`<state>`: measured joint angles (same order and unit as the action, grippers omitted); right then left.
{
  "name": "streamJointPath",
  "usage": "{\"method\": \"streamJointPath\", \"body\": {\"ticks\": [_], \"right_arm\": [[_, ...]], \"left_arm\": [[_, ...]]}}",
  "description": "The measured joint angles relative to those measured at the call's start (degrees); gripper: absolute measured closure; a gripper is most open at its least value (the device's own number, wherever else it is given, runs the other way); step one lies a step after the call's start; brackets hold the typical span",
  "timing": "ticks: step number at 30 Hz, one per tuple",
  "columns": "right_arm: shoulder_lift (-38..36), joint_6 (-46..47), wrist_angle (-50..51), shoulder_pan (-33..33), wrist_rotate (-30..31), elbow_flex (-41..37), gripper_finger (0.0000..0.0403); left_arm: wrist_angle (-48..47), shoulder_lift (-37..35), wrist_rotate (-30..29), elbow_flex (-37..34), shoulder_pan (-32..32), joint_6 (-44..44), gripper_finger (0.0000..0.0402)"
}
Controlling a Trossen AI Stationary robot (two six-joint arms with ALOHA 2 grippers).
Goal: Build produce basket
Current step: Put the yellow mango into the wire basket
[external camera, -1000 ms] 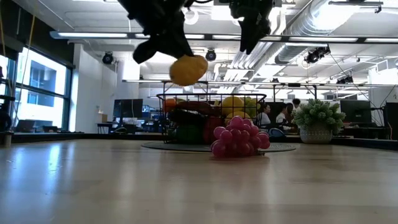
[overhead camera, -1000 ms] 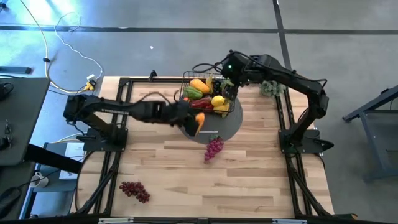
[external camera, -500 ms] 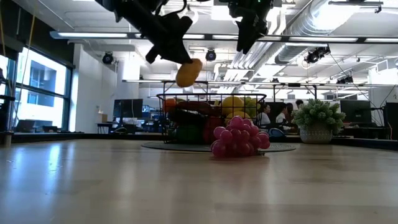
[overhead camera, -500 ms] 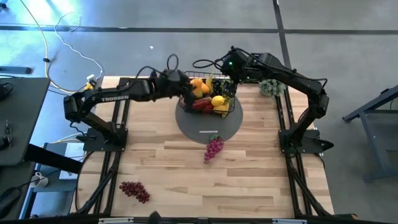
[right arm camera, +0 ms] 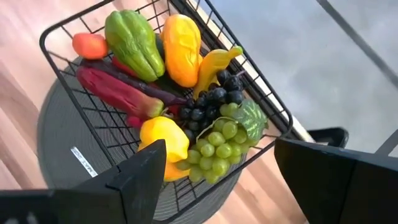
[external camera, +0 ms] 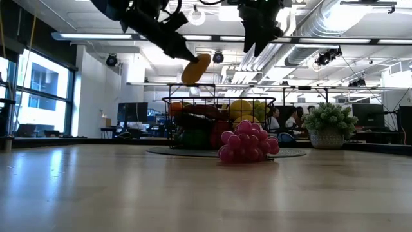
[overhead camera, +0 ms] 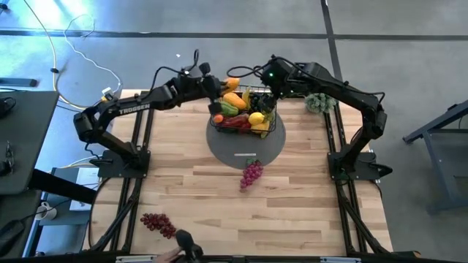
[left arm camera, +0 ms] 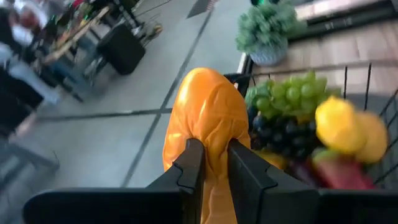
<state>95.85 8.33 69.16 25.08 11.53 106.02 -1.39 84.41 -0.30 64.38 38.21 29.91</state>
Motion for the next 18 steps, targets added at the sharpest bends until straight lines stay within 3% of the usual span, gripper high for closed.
{"method": "streamJointPath", "body": {"ticks": [10, 18], "right_arm": [[0.0, 12.0, 0.3, -0.1, 0.0, 0.0, 0.0121], [0.0, 14.5, 0.4, -2.0, 0.0, 0.0, 0.0121]], "left_arm": [[0.1, 5.0, 2.7, 0.0, 1.1, 15.4, 0.0359], [-0.6, 8.2, -0.2, 0.0, 0.4, 16.8, 0.0320]]}}
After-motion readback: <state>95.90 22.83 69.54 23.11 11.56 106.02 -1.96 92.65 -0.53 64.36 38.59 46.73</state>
